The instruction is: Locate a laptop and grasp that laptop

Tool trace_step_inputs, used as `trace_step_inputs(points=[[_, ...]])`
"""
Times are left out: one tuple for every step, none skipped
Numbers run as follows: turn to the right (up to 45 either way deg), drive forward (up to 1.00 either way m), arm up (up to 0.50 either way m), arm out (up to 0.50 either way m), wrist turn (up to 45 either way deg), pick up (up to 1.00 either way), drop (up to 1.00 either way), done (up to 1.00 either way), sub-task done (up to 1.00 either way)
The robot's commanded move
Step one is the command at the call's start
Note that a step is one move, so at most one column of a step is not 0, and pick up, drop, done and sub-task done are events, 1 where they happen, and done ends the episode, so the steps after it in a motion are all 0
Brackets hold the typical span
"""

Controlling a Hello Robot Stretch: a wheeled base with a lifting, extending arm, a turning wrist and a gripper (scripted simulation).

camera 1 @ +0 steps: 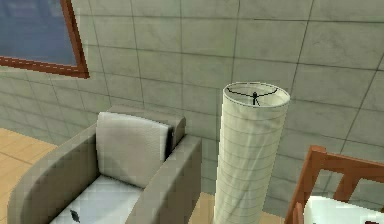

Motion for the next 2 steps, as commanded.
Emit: trace_step_inputs(points=[[0.0,0.00,0.50,0.00,0.0,0.00,0.00,0.00,0.00],[0.0,0.00,0.02,0.00,0.0,0.00,0.00,0.00,0.00]])
